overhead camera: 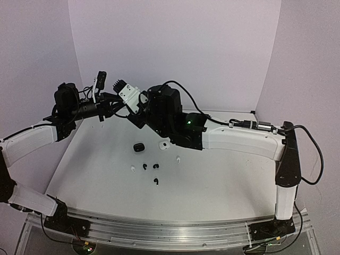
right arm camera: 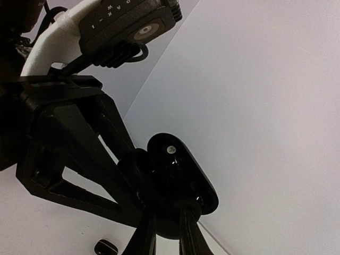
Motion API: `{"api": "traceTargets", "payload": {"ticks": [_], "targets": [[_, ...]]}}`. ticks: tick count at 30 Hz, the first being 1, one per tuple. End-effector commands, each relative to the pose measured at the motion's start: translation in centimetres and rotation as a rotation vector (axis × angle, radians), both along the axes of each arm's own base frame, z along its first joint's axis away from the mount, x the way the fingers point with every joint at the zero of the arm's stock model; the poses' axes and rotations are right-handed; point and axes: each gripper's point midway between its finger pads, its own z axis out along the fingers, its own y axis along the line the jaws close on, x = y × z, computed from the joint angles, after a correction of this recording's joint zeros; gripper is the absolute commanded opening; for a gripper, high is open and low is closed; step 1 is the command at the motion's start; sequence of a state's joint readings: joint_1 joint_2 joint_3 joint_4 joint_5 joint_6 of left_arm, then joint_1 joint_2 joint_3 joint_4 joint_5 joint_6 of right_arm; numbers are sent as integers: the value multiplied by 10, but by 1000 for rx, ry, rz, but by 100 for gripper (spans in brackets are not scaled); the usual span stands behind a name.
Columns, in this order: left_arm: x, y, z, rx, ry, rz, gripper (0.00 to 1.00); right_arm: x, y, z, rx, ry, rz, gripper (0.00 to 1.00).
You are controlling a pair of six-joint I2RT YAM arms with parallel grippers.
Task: Insert the wireless bluetooth earbuds into the charging case
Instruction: Insert the right earbud into the right side groove of the charging case, then pick up the left earbud from the center of the board.
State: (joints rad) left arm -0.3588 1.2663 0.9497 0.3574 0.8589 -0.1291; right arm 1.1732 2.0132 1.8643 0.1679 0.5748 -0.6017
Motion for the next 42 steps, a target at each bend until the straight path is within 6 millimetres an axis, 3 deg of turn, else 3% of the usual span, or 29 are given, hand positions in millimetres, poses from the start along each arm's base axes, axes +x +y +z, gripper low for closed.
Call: {"api": "traceTargets", "payload": {"ticks": [1, 8, 12, 15, 17, 21, 24, 27, 33, 40, 42], "targets": [[-3, 0, 34, -37, -98, -3, 0, -9, -8, 22, 47, -2, 13, 19], [13, 3, 25, -32, -28, 50, 0, -21, -18, 51, 147, 28, 62, 27], [19, 5, 20, -32, -1, 61, 0, -33, -29, 79, 269, 89, 150, 33], [25, 8, 18, -31, 22, 83, 0, -40, -39, 97, 387, 198, 285, 43], [31, 12, 15, -33, 44, 112, 0, -31, -49, 95, 456, 322, 339, 50], [37, 21, 10, -26, 68, 169, 0, 6, -69, 42, 475, 596, 218, 59], [39, 28, 8, -17, 79, 214, 0, 13, -71, -16, 374, 744, 128, 67], [41, 35, 4, -8, 95, 257, 0, 18, -73, -60, 319, 858, 78, 68], [40, 45, 1, -1, 109, 319, 0, 35, -77, -133, 220, 1023, -72, 65], [33, 50, 0, -11, 130, 339, 0, 46, -64, -239, 95, 1253, -306, 45], [30, 50, 0, -11, 127, 333, 0, 43, -59, -257, 66, 1270, -345, 46]]}}
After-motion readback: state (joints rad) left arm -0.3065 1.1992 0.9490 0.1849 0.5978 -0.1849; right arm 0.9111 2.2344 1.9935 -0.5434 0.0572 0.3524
